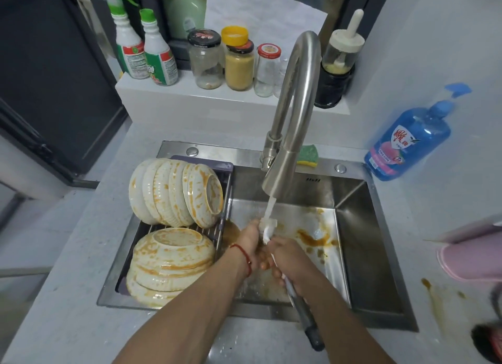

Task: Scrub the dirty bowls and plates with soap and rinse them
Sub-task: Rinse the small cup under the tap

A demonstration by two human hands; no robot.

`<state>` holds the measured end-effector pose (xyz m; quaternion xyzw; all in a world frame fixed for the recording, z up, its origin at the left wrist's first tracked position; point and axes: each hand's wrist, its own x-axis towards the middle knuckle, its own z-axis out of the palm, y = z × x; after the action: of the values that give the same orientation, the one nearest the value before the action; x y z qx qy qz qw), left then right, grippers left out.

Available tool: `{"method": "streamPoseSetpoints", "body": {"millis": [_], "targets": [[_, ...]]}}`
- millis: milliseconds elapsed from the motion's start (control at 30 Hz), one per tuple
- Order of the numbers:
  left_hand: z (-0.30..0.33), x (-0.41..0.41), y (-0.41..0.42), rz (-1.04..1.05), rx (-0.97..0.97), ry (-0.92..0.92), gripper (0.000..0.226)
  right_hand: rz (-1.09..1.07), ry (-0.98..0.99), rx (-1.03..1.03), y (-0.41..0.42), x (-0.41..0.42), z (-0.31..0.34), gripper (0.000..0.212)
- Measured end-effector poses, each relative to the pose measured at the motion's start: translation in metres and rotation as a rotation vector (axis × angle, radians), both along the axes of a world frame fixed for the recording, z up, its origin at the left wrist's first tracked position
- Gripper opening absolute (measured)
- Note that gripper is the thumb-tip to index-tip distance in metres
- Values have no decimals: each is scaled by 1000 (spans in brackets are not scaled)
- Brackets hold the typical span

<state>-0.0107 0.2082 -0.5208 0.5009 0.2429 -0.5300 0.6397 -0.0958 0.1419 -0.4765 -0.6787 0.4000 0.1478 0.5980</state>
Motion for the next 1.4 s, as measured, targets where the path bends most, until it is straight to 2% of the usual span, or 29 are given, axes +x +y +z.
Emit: {"method": "streamPoseSetpoints", "body": {"millis": [67,133,200,300,400,467,633,733,867,1033,1133,1233,1400], "targets": [[-7,7,-2,150,-116,73,34,102,-17,-59,-3,-3,0,22],[-11,13,-5,264,-188,167,47,189,-42,-93,-7,-9,-1,27],[-14,17,-6,262,-239,221,57,236,-76,-97,-11,-16,-4,31],[-13,20,-10,262,-282,199,61,240,-136,-89,-20,-19,-5,32],[-10,21,-16,299,-340,167,49,263,-214,-166,-33,-9,-12,32],[-8,20,-15,324,-382,166,40,363,-275,-251,-39,-8,-16,33],[-16,16,-11,287,-361,145,55,484,-318,-227,-55,-24,-21,45],[-18,10,-14,306,-346,109,55,481,-292,-223,-62,-24,-29,50],[-17,6,-14,335,-366,95,54,463,-351,-217,-64,-21,-27,47],[-17,12,-9,401,-400,94,48,525,-385,-314,-61,-5,-26,41],[-16,14,-4,405,-380,83,54,559,-375,-328,-59,0,-24,40],[-18,13,-2,419,-371,86,58,545,-371,-268,-57,-2,-22,35],[-19,14,-5,432,-382,69,58,403,-329,-169,-53,-1,-15,23]]}}
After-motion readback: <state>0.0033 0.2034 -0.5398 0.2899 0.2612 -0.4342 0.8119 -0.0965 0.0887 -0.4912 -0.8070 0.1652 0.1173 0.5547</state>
